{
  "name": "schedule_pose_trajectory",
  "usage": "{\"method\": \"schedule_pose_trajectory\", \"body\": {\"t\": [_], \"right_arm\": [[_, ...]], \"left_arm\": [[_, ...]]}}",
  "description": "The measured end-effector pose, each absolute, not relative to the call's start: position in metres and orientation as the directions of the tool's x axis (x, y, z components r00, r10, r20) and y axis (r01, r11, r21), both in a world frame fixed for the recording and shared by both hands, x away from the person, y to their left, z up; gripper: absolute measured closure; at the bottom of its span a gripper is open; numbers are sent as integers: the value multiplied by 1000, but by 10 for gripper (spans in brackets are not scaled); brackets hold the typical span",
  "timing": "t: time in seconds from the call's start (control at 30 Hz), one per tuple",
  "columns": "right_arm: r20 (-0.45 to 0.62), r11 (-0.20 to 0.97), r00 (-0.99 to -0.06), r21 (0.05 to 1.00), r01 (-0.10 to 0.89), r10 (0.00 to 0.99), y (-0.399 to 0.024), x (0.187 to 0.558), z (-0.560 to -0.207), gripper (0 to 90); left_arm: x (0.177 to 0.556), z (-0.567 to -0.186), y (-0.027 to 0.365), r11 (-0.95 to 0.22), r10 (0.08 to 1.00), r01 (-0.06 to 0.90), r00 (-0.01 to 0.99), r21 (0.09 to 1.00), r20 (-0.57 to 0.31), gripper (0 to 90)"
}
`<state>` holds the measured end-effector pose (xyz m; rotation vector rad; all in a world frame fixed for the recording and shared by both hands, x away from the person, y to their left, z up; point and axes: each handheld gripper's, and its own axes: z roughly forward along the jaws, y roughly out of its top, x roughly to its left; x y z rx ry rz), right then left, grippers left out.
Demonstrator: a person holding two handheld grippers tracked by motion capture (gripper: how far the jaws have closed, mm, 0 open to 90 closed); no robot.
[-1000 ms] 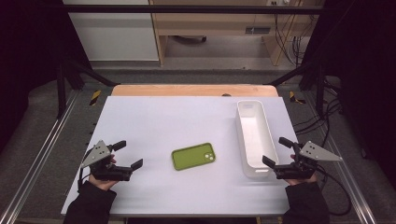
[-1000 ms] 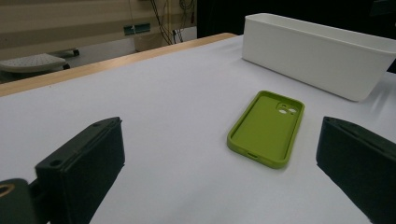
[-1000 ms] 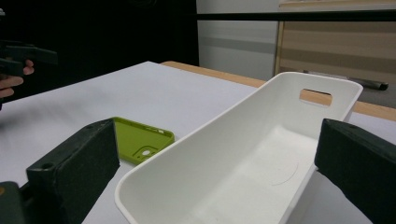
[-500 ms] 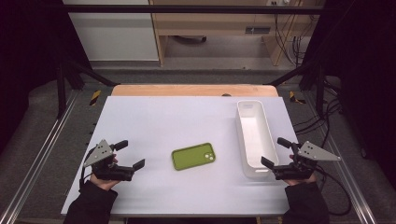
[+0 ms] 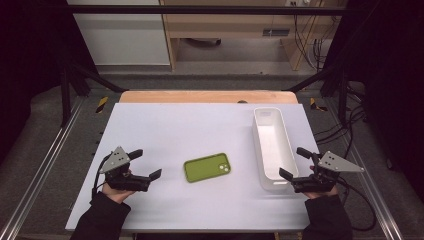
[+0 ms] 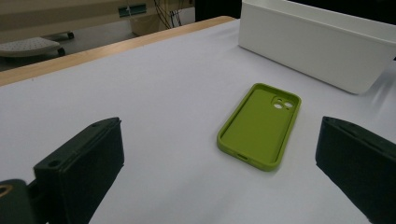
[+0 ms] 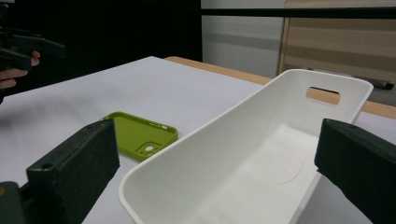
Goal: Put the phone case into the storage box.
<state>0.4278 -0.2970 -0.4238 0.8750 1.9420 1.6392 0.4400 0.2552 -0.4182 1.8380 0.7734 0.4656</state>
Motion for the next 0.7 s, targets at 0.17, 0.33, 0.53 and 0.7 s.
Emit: {"method": "schedule_pose_trajectory", "body": {"t": [0.17,0.33,0.53,0.7], "right_arm": [[60,92,-698,980,178,714,-297,428,-424,4],[62,89,-698,980,178,714,-297,428,-423,4],[62,89,-698,980,177,713,-297,428,-424,4],[64,89,-697,980,181,714,-297,428,-424,4]], "left_arm": [[443,-417,246,-268,696,295,718,917,-27,6],[444,-412,239,-273,698,293,715,916,-21,4],[451,-406,231,-284,699,300,715,911,-18,3],[457,-402,228,-282,705,312,709,907,-24,3]]}}
